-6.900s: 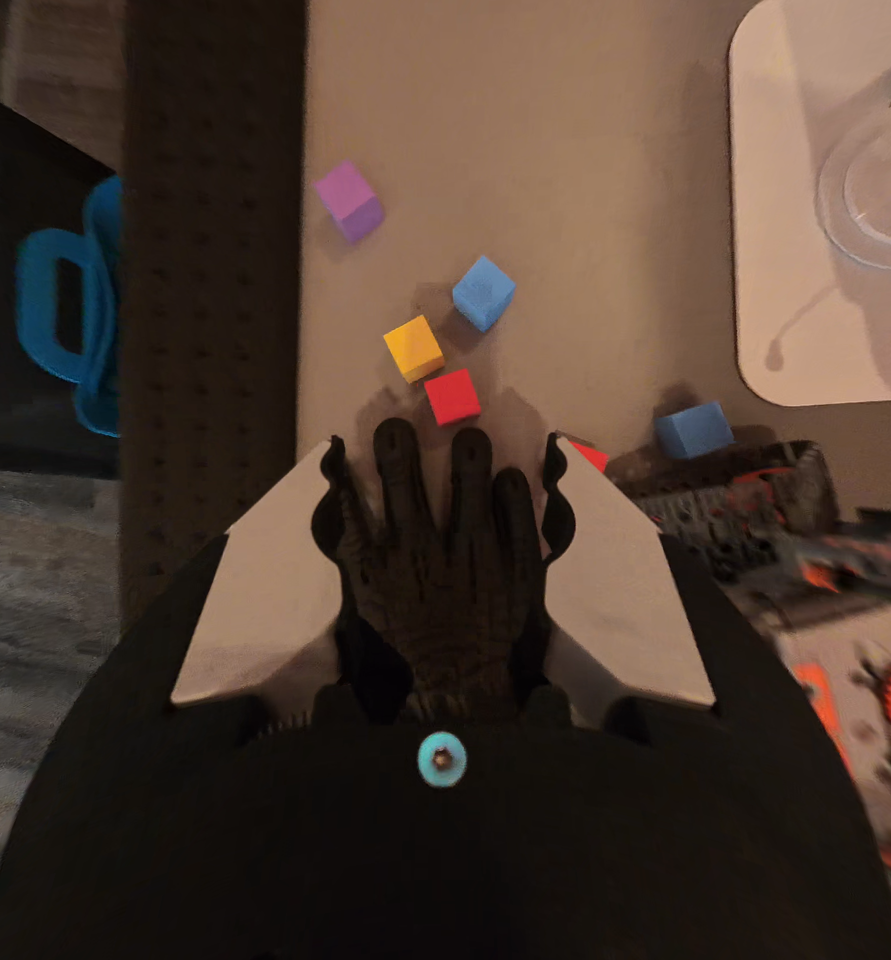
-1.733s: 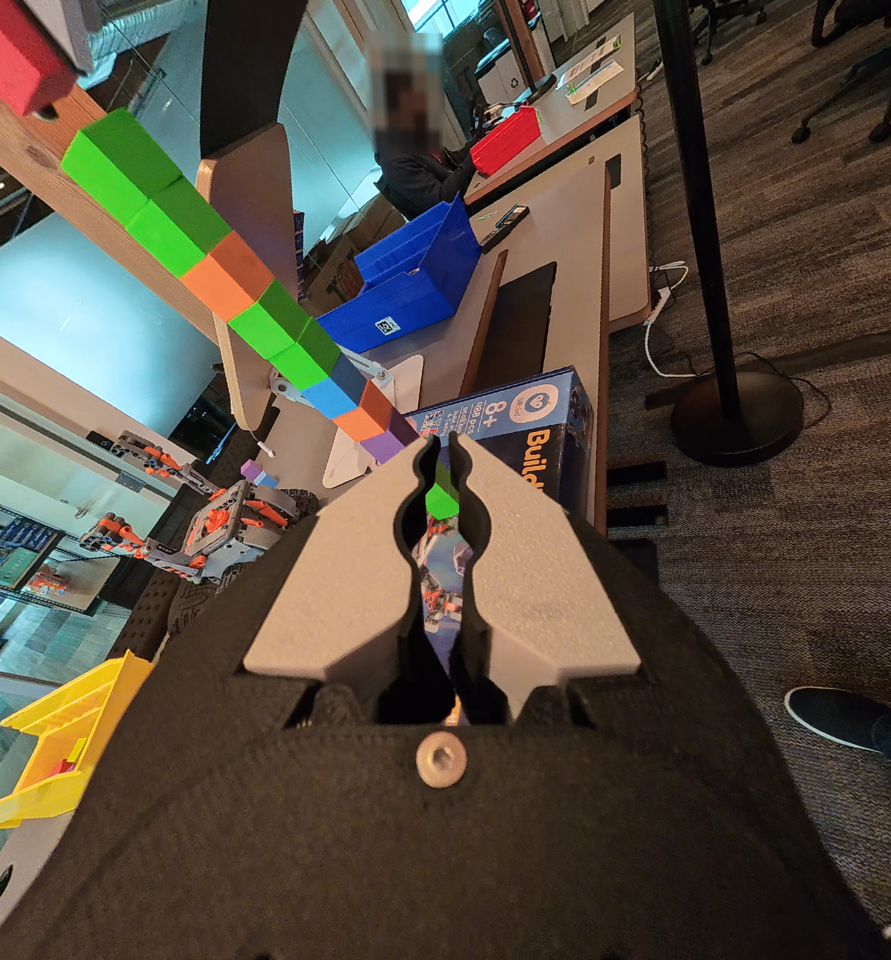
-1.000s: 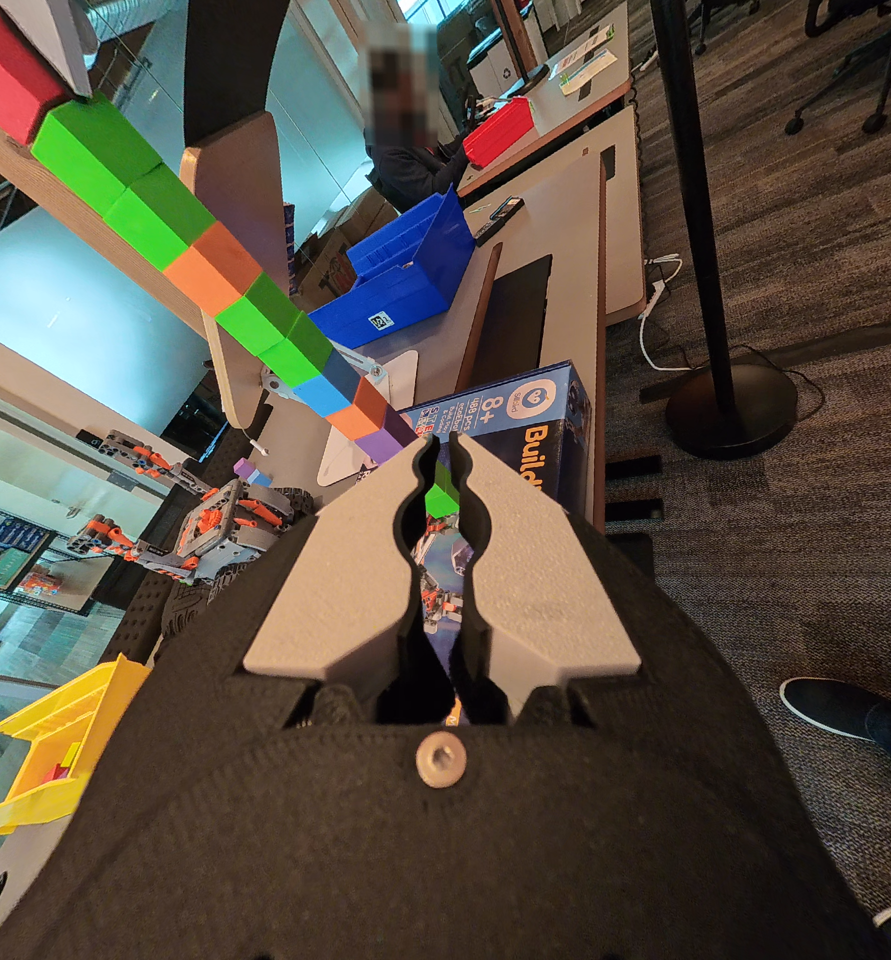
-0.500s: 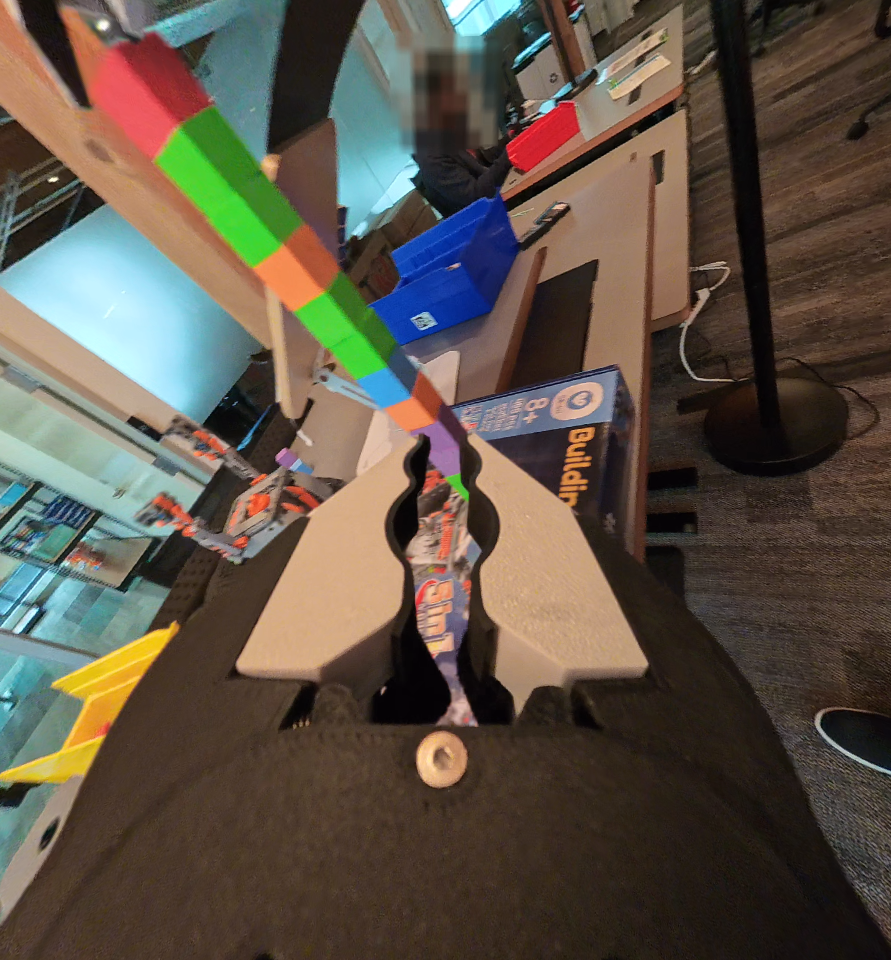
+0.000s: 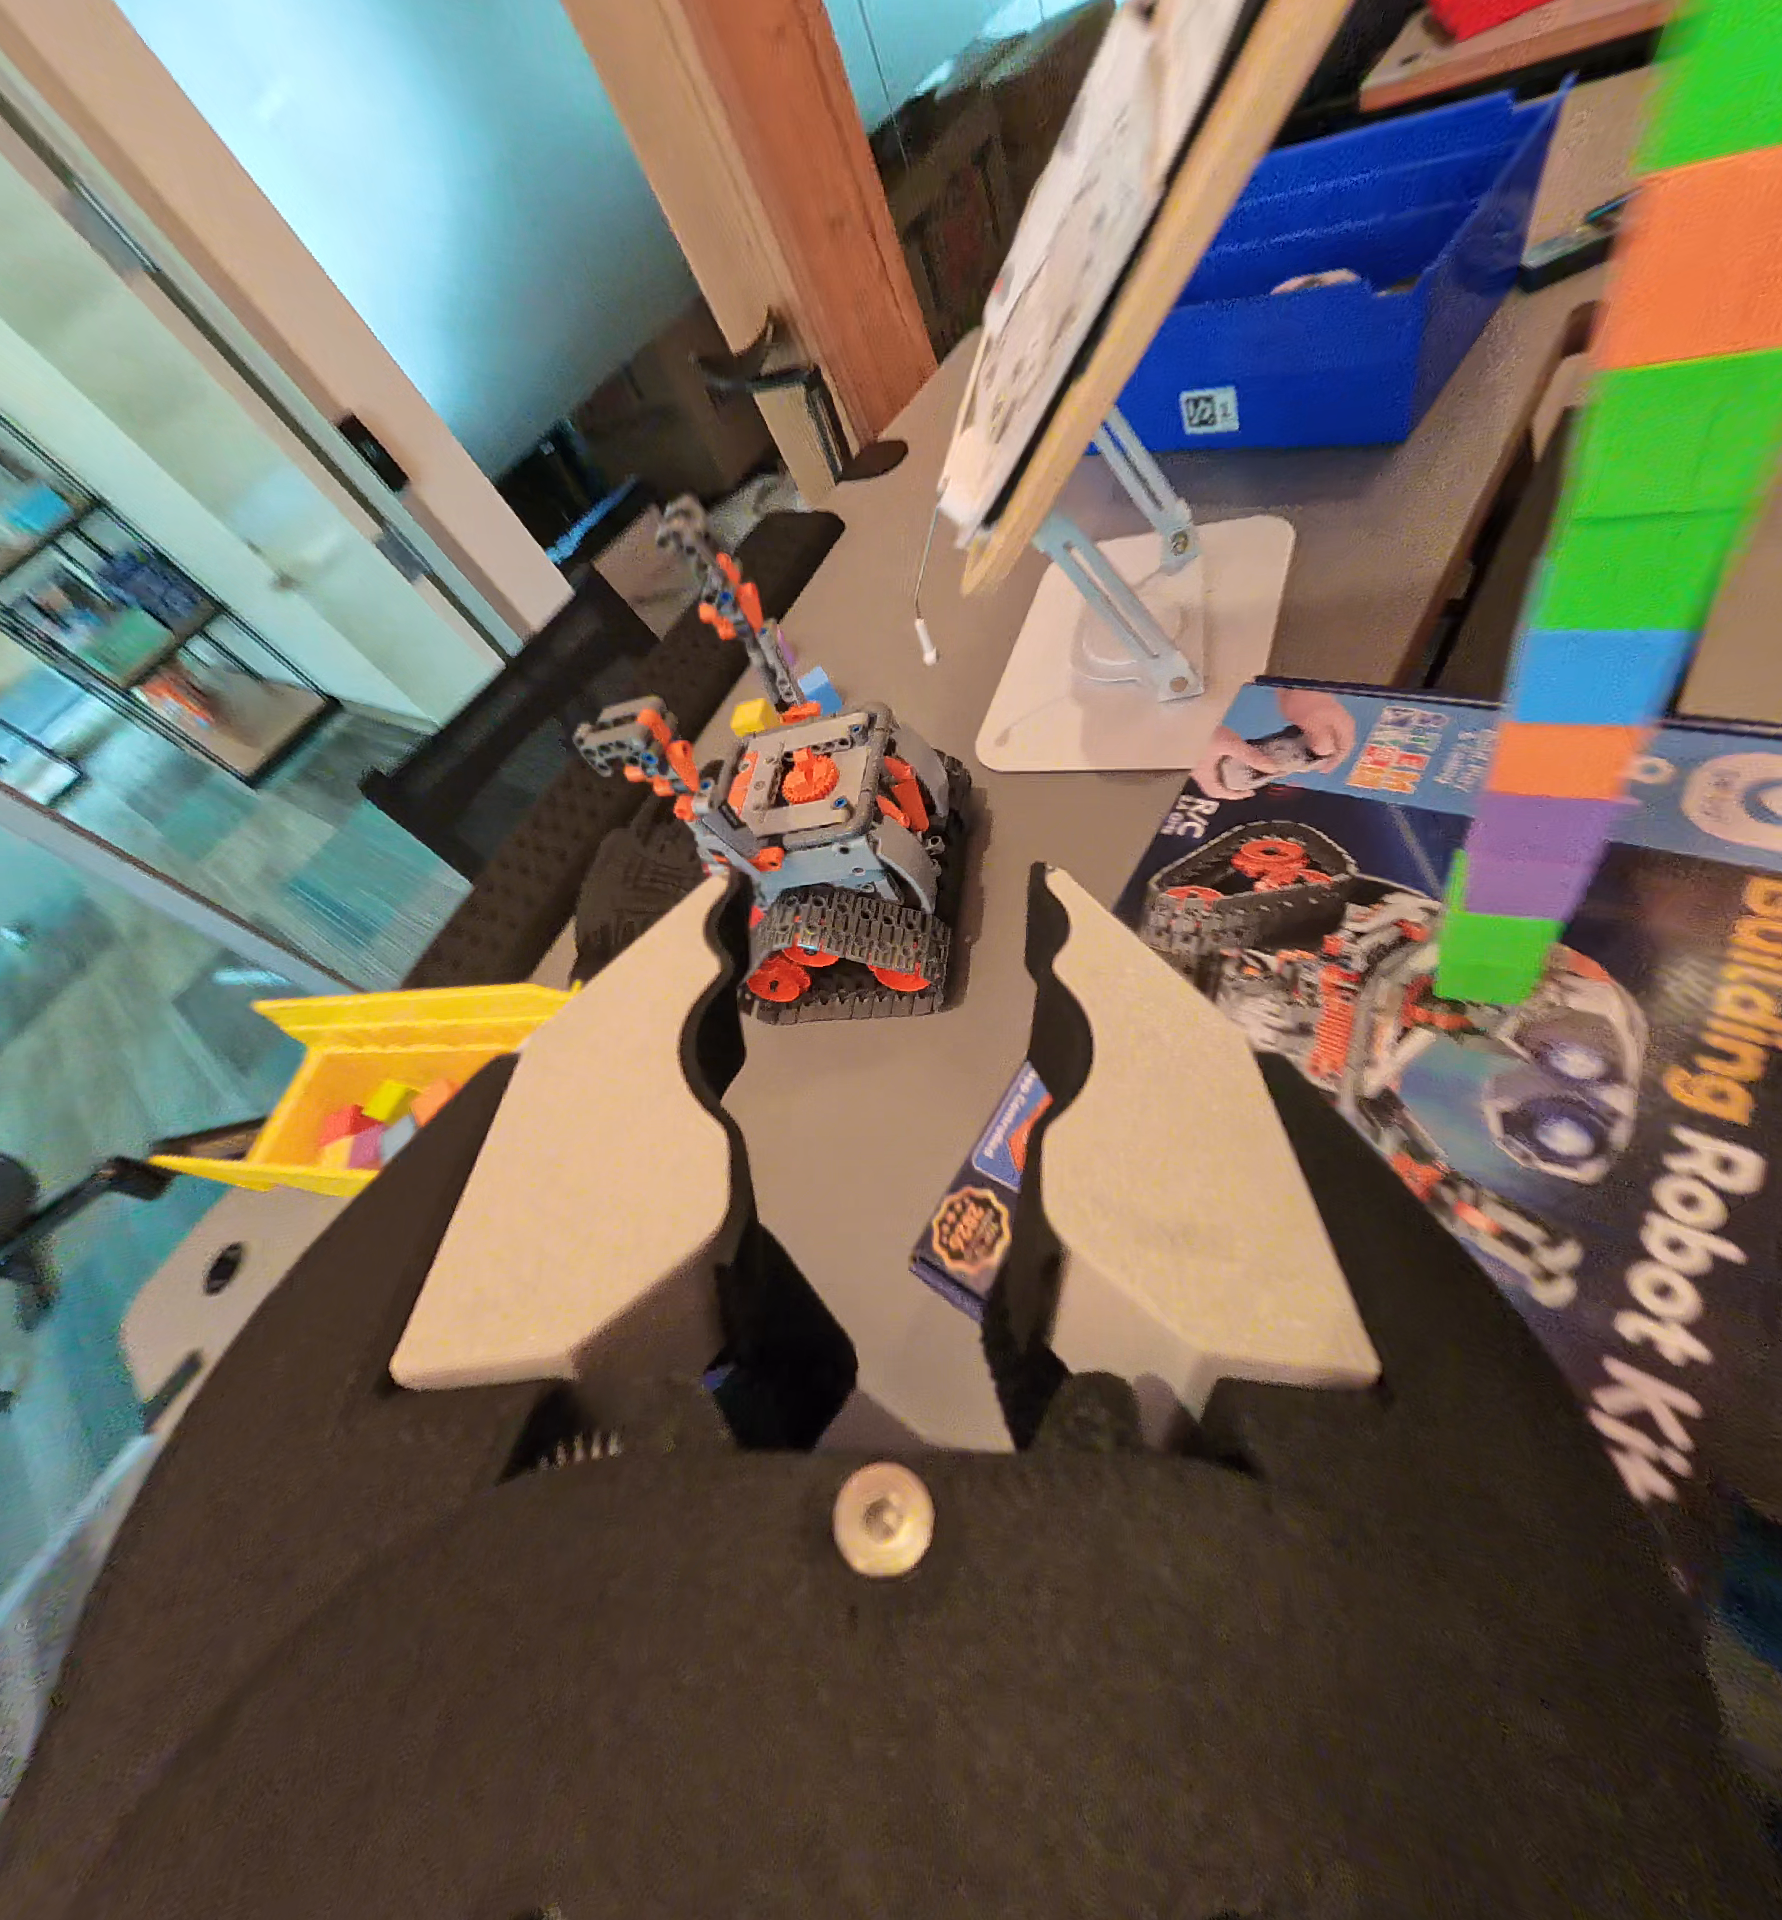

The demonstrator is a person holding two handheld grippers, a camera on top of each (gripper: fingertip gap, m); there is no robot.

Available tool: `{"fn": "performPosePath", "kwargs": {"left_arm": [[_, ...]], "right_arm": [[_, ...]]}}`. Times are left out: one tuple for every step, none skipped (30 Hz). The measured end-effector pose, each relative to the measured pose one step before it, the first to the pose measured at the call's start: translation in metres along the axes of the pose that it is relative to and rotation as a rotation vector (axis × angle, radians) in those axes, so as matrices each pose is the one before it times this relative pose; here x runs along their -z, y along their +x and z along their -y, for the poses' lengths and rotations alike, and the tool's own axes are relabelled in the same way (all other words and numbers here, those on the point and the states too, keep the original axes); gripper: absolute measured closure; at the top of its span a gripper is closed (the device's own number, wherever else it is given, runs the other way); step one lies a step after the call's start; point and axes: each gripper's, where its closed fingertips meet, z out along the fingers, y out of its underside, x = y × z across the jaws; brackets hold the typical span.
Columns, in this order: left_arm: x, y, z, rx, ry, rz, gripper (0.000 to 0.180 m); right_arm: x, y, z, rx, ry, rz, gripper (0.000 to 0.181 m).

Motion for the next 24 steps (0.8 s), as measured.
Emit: {"fn": "performPosePath", "kwargs": {"left_arm": [[-0.01807, -0.00806, -0.00516, 0.0312, -0.0181, -0.0196, 0.126], [-0.01903, -0.01053, -0.00701, 0.0254, -0.0205, -0.0062, 0.127], [-0.01999, -0.0114, -0.00956, 0.028, -0.0342, -0.0017, 0.123], [-0.01888, -0.00788, -0.00731, 0.0523, -0.0318, -0.0237, 0.115], [-0.01639, -0.00642, -0.00363, 0.0494, -0.0157, -0.0293, 0.115], [-0.01487, -0.01017, -0.00316, 0.0333, -0.0124, 0.0, 0.114], [-0.0129, -0.00927, -0.00058, 0.032, -0.0011, 0.0007, 0.113], [-0.01117, -0.00435, 0.00275, 0.0266, 0.0141, -0.0214, 0.116], [-0.01165, -0.00524, 0.00007, 0.0224, -0.0063, -0.0075, 0.118], [-0.0122, -0.00559, -0.00371, 0.0308, -0.0329, -0.0034, 0.117], [-0.01011, -0.00013, -0.00035, 0.032, -0.0218, -0.0312, 0.119], [-0.00799, -0.00217, 0.00128, 0.0108, -0.0133, -0.011, 0.123], [-0.00789, -0.00733, -0.00136, 0.0036, -0.0257, 0.0203, 0.124], [-0.00761, -0.00391, -0.00111, 0.0017, -0.022, -0.0016, 0.125], [-0.0066, -0.00141, 0.00042, 0.0026, -0.005, -0.0124, 0.126], [-0.00583, -0.00154, -0.00131, 0.0092, -0.0138, -0.0087, 0.129], [-0.00535, -0.00161, -0.00355, 0.0103, -0.0263, -0.0089, 0.136], [-0.00411, -0.0003, -0.00293, 0.0075, -0.0159, -0.0139, 0.152], [-0.00214, -0.00029, -0.00131, 0.0039, 0.0022, -0.0079, 0.16], [-0.00072, -0.00181, -0.00026, 0.004, 0.0082, 0.0038, 0.161], [0.00006, -0.00058, -0.00049, 0.0055, 0.0029, -0.0082, 0.161], [0.00084, -0.00046, -0.00085, 0.0065, -0.0036, -0.0091, 0.162], [0.00135, -0.00109, -0.00098, -0.0015, -0.006, 0.0025, 0.163], [0.00188, -0.00172, -0.0011, -0.0107, -0.0061, 0.0084, 0.164]], "right_arm": [[0.00273, -0.00828, 0.0002, 0.0047, 0.0256, -0.0044, 0.141], [0.00302, -0.0077, 0.00039, 0.0001, 0.0297, -0.0065, 0.143], [0.00328, -0.0083, 0.00022, -0.004, 0.0304, -0.001, 0.143], [0.00337, -0.00862, -0.00052, -0.0021, 0.027, 0.0011, 0.145], [0.0033, -0.00792, -0.00161, 0.003, 0.0223, -0.0043, 0.145], [0.00334, -0.00813, -0.00249, 0.0052, 0.0187, 0.0005, 0.146], [0.00355, -0.0084, -0.0028, 0.0004, 0.0187, 0.0066, 0.148], [0.00384, -0.00699, -0.00292, -0.0058, 0.0185, 0.0028, 0.148], [0.0037, -0.00673, -0.00274, -0.0056, 0.0195, 0.0053, 0.148], [0.00358, -0.00701, -0.00292, -0.0063, 0.0181, 0.0106, 0.149], [0.00339, -0.00597, -0.00395, -0.0091, 0.0107, 0.007, 0.149], [0.00368, -0.00527, -0.00416, -0.0056, 0.0106, 0.0057, 0.149], [0.00378, -0.00539, -0.00305, -0.0029, 0.0168, 0.0097, 0.151], [0.00374, -0.00416, -0.00304, -0.0064, 0.0159, 0.0073, 0.154], [0.00347, -0.00274, -0.00323, -0.0109, 0.0128, 0.0027, 0.154], [0.00306, -0.00345, -0.00293, -0.0112, 0.0144, 0.0104, 0.154], [0.00264, -0.00394, -0.00288, -0.0091, 0.0128, 0.015, 0.156], [0.00251, -0.00201, -0.00392, -0.0087, 0.0058, 0.0049, 0.155], [0.00258, -0.00063, -0.0044, -0.0089, 0.0026, -0.0015, 0.155], [0.00253, -0.0008, -0.00473, -0.0093, 0.0018, 0.0024, 0.156], [0.0024, -0.00057, -0.00536, -0.0088, -0.0016, 0.0034, 0.156], [0.00258, 0.00076, -0.00572, -0.0092, -0.0048, -0.0009, 0.156], [0.00257, 0.00163, -0.0057, -0.0114, -0.0046, -0.0036, 0.157], [0.00257, 0.00178, -0.00507, -0.0123, -0.0016, -0.0032, 0.157]]}}
